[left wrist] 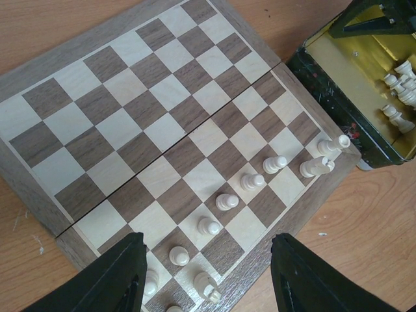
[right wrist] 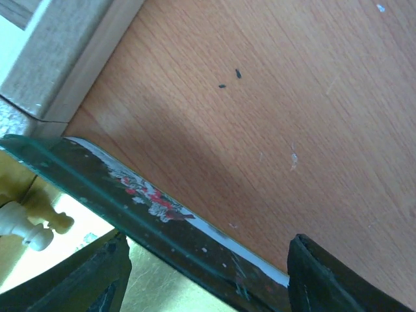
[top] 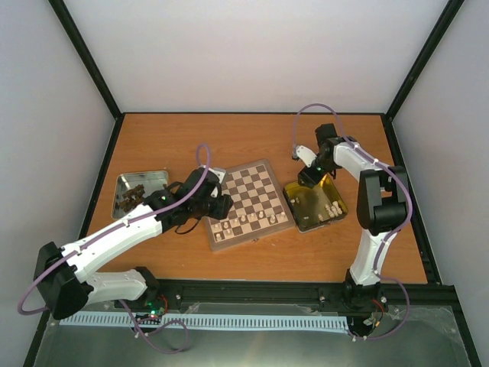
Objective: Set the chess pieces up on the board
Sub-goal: Adjust the storage box at the center of the board.
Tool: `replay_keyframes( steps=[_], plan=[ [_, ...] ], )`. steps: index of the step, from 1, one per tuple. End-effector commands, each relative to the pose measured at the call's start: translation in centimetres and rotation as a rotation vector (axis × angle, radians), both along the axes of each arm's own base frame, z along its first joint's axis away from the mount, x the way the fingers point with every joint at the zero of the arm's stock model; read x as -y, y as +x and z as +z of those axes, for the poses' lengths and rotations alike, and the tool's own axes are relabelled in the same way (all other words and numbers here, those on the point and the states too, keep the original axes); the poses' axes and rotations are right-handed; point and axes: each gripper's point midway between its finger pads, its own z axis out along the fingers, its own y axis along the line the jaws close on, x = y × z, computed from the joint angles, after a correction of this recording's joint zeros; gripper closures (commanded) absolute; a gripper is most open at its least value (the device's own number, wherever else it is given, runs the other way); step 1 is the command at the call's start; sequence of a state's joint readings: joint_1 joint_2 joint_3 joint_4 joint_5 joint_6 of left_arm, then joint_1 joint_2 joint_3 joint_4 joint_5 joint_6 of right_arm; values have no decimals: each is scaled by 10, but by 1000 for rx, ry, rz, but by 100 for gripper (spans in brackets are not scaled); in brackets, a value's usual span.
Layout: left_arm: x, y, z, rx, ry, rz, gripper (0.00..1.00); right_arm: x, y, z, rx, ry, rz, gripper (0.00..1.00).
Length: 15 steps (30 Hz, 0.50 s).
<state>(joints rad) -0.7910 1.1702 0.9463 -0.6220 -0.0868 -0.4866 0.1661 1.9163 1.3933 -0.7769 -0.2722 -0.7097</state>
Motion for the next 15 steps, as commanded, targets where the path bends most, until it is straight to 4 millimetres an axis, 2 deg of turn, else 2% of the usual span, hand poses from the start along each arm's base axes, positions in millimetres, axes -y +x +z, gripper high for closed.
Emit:
replay_keyframes(
  steps=[1,3,8,15],
  plan=[
    [0,7,2,29,7,7,47,3,15,2,31,-25,-23,35],
    [-1,7,1,28,8,9,47,5,18,2,48,-34,-42,37],
    [-2,6,0,28,10,10,46,13,20,2,64,-52,-95,51],
    [-2,6,1,35,4,7,47,30,22,6,71,-65,-236,60]
  ],
)
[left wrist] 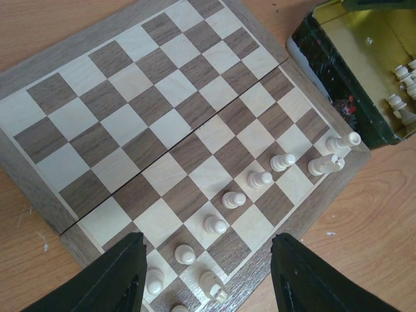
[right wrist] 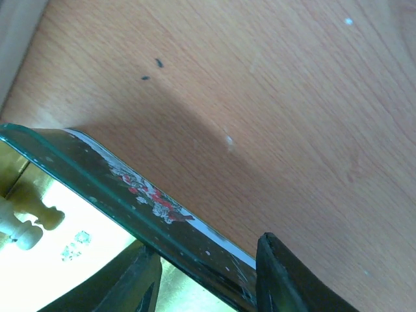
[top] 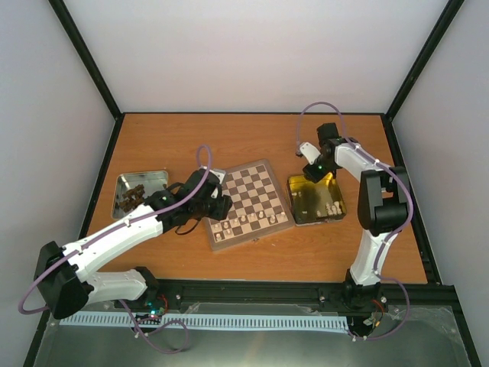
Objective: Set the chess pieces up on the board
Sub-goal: Adjust the storage box at the center of the board.
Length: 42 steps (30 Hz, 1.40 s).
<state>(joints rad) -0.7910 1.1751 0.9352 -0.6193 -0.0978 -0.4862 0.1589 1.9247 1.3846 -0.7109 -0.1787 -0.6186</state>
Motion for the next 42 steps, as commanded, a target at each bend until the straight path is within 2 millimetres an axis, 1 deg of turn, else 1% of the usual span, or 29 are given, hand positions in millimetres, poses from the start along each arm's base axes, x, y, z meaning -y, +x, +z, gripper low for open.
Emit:
replay_keyframes(
  steps=[1,5,9,13,16,19,21,23,26,29,31,33,36,38,39,42],
  plan=[
    [0,6,6,38,-12,0,47,17,6,11,36,-8,-151,60],
    [1,5,5,40,-18,-5,47,33,7,11,44,-29,-276,65],
    [1,4,5,42,-22,-10,47,49,7,9,46,-38,-414,67],
    [1,4,4,46,-25,-13,47,59,-1,4,37,-39,-532,69],
    [2,4,3,48,-28,-16,47,74,-7,6,59,-61,-684,69],
    [3,3,3,49,-33,-22,47,87,-20,1,51,-79,-844,71],
    [3,3,2,51,-36,-26,47,90,-29,-3,34,-65,-925,73],
    [4,3,2,52,-38,-30,47,91,-35,-4,34,-42,-988,74],
    [4,3,2,58,-37,-34,47,92,-42,-1,37,-1,-1082,73],
    [3,3,4,67,-38,-34,47,95,-52,-1,23,12,-1171,69],
    [2,3,5,70,-38,-32,47,101,-59,-2,29,-7,-1213,70],
    [1,3,6,76,-40,-31,47,111,-66,-2,61,-41,-1259,71],
    [0,2,7,79,-40,-31,47,120,-77,0,101,-38,-1341,74],
    [0,2,7,83,-43,-31,47,125,-82,6,138,-1,-1418,73],
    [0,2,7,82,-43,-31,47,124,-84,9,146,29,-1445,71],
    [2,2,6,81,-49,-35,47,115,-86,14,158,181,-1521,70]
  ],
)
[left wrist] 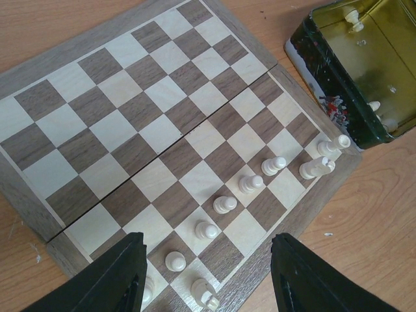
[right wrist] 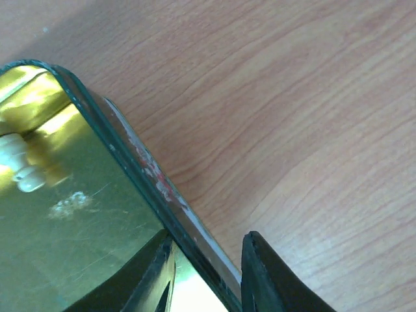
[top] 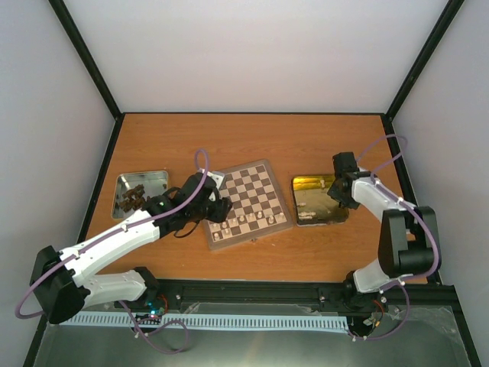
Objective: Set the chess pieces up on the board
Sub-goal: Adjust the storage box at the center of the board.
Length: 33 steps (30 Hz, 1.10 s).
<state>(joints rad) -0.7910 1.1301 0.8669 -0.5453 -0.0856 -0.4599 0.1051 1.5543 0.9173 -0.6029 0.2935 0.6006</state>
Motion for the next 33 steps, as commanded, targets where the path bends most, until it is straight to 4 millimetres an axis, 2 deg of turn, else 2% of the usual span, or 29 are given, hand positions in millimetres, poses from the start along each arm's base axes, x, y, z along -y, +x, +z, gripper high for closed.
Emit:
replay_keyframes(
  steps=[1,6,9,11,14,18,20,22,25,27,33],
  plan=[
    [2,5,9,41,-22,-10,47,-1,1,16,175,116,-200,70],
    [3,5,8,41,-26,-10,47,-7,-5,14,224,220,-332,74],
    [2,5,8,43,-27,-9,46,-6,-5,14,234,228,-355,73],
    [2,5,8,45,-27,-6,46,-1,-5,17,226,183,-345,63],
    [0,5,9,51,-26,0,46,9,-2,32,222,82,-270,45],
    [-1,6,9,58,-28,7,46,13,3,60,267,2,-133,40],
    [-1,7,9,59,-33,11,46,-1,9,70,309,40,-6,41],
    [-1,8,10,64,-39,20,46,-24,15,78,358,110,139,42],
    [1,10,11,70,-55,29,46,-57,20,81,397,187,304,45],
    [3,11,13,69,-69,31,46,-69,21,70,369,216,351,49],
    [4,9,11,51,-88,37,45,-73,28,34,273,204,365,57]
  ],
)
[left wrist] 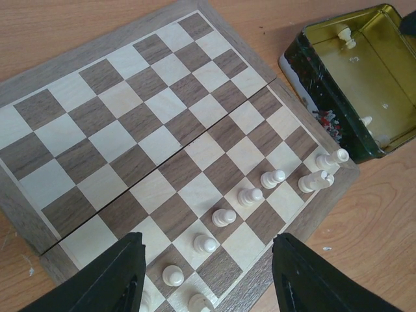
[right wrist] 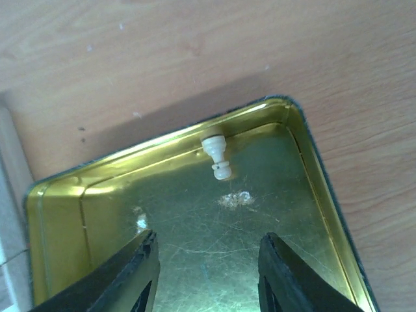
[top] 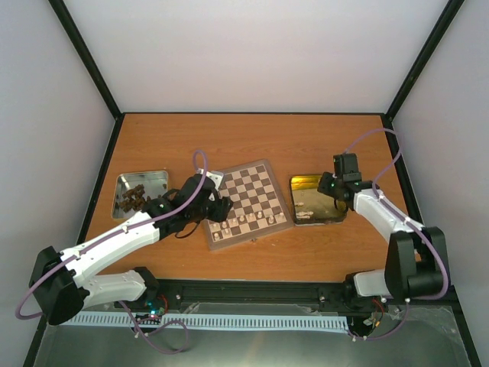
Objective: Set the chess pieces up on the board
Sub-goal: Adjust the storage box at the center of the board, then pick up the chess piece from the storage box.
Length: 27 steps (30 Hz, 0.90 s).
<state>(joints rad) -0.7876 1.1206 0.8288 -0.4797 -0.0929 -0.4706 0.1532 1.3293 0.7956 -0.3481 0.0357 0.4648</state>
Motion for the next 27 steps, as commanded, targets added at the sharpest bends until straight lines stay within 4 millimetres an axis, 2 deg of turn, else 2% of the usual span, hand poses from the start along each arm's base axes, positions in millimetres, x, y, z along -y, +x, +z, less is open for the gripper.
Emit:
replay_keyframes(
  steps=[1,6,16,27],
  plan=[
    [3,5,13,24,-63,21,45,-11,8,-23,-41,-20,88,59],
    [4,4,11,15,-67,22,45,-2,24,-40,-84,-100,69,61],
    [2,5,13,22,-60,23,45,3,49,-66,-130,-164,68,65],
    [2,6,14,24,-57,23,45,-1,52,-80,-170,-179,117,76]
  ],
)
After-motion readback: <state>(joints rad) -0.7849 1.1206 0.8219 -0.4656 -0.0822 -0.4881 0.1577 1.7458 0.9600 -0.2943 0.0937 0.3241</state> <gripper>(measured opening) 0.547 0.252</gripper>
